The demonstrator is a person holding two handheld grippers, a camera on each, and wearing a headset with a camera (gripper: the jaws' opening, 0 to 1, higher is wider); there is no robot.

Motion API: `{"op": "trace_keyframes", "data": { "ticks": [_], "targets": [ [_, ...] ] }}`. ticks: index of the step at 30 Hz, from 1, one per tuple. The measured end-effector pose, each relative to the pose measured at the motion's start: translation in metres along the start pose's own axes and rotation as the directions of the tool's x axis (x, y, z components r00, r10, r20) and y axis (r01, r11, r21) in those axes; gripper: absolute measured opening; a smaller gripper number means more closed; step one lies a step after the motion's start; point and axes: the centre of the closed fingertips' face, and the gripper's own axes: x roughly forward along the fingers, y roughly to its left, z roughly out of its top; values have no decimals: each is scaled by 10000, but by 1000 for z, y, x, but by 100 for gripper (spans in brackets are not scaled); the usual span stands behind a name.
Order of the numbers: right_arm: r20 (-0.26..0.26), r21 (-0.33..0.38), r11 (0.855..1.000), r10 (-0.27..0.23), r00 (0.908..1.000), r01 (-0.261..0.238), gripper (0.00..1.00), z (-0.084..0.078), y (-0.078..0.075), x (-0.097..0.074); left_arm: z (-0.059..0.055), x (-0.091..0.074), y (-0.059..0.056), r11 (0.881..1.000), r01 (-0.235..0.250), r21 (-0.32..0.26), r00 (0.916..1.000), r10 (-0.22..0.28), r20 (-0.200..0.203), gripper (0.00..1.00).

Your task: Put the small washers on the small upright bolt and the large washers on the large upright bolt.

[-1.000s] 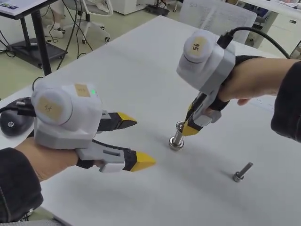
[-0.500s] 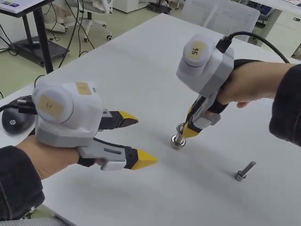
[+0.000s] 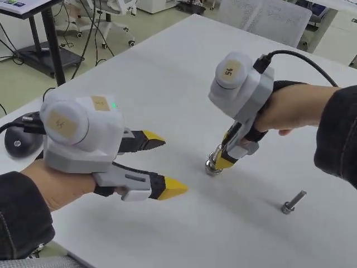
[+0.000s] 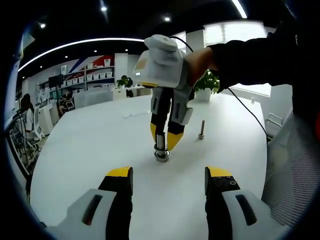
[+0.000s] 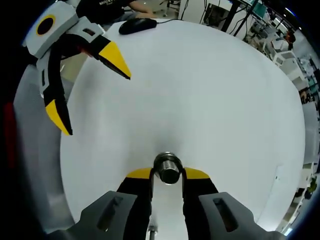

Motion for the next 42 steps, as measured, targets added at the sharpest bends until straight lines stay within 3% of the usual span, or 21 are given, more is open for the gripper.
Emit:
{"op": "trace_keyframes", "data": {
  "ticks": [20, 42],
  "targets": [
    [-94, 182, 9998, -6, 10000, 8, 23, -9, -1, 16, 0, 1, 0, 10000, 9, -33, 10000, -9, 9, 57],
    [8, -55, 10000, -46, 10000, 46, 25, -6, 2, 15, -2, 1, -1, 10000, 34, -6, 10000, -34, -76, 57]
  ]
}}
